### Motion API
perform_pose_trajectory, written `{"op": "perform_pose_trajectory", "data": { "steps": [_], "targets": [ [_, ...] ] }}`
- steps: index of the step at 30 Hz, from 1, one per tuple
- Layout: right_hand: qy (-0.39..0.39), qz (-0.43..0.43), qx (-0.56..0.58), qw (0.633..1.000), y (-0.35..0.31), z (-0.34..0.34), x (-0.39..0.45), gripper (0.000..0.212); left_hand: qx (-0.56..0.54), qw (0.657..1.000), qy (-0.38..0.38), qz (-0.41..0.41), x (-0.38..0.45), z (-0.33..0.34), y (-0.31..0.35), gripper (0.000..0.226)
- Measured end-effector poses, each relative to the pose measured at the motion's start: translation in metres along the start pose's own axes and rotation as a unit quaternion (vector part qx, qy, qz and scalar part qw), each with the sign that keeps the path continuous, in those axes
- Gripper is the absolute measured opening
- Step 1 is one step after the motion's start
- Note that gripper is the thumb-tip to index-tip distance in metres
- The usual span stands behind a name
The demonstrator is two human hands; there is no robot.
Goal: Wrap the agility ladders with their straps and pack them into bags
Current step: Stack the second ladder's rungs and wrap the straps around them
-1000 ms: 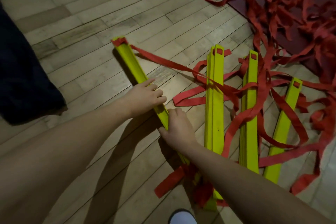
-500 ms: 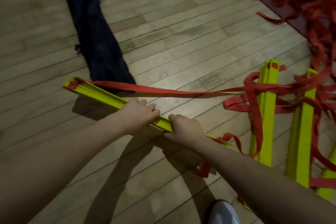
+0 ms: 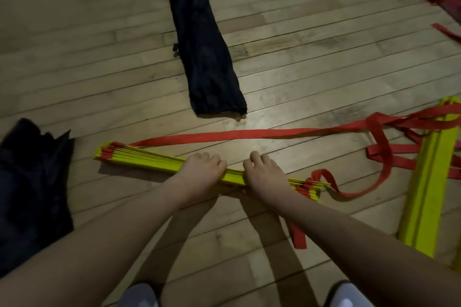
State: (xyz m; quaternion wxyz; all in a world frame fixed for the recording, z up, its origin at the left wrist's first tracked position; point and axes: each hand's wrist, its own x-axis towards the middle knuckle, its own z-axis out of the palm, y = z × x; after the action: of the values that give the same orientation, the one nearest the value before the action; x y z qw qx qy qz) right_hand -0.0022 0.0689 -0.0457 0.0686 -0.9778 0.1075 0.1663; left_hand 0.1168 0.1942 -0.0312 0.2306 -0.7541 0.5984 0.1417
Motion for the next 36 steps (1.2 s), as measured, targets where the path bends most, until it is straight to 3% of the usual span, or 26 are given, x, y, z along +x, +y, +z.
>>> {"op": "perform_pose_trajectory", "data": {
  "steps": [2, 6, 9, 11, 14, 19, 23, 28, 31, 33, 36],
  "targets": [
    [0.028, -0.019, -0.026, 0.999, 0.002, 0.005, 0.001, 0.042, -0.031, 0.999, 0.006, -0.017, 0.004, 0.006, 0.0, 0.04],
    [-0.017, 0.002, -0.008, 1.0, 0.008, 0.014, -0.004, 0.059, -0.087, 0.995, 0.043, -0.02, 0.007, 0.022, 0.006, 0.063],
    [-0.022, -0.014, 0.09, 0.996, 0.017, 0.016, -0.005, 0.07, -0.089, 0.993, 0.073, -0.031, 0.01, 0.031, 0.01, 0.063],
    [0.02, 0.029, 0.202, 0.979, 0.022, 0.007, 0.001, 0.061, -0.095, 0.991, 0.085, -0.028, 0.013, 0.029, 0.008, 0.057],
    [0.07, 0.08, 0.181, 0.978, 0.026, -0.003, 0.023, 0.044, -0.111, 0.989, 0.095, -0.018, 0.014, 0.03, 0.004, 0.054],
    [-0.013, 0.07, 0.109, 0.991, 0.027, -0.009, 0.055, 0.054, -0.092, 0.984, 0.153, -0.01, 0.015, 0.037, 0.0, 0.056],
    [0.019, 0.066, 0.02, 0.997, 0.024, -0.003, 0.06, 0.04, -0.09, 0.981, 0.169, -0.024, 0.015, 0.038, 0.003, 0.062],
    [-0.02, 0.041, 0.039, 0.998, 0.03, -0.005, 0.053, 0.028, -0.091, 0.976, 0.195, -0.032, 0.014, 0.04, 0.007, 0.058],
    [0.003, 0.028, 0.128, 0.991, 0.031, -0.011, 0.043, 0.019, -0.101, 0.974, 0.201, -0.027, 0.01, 0.044, 0.012, 0.053],
    [-0.013, 0.04, 0.183, 0.982, 0.03, -0.014, 0.035, 0.019, -0.097, 0.975, 0.199, -0.015, 0.008, 0.047, 0.014, 0.05],
    [-0.022, 0.006, 0.176, 0.984, 0.025, -0.011, 0.022, 0.022, -0.058, 0.976, 0.209, -0.005, 0.006, 0.042, 0.014, 0.042]
  ]
}}
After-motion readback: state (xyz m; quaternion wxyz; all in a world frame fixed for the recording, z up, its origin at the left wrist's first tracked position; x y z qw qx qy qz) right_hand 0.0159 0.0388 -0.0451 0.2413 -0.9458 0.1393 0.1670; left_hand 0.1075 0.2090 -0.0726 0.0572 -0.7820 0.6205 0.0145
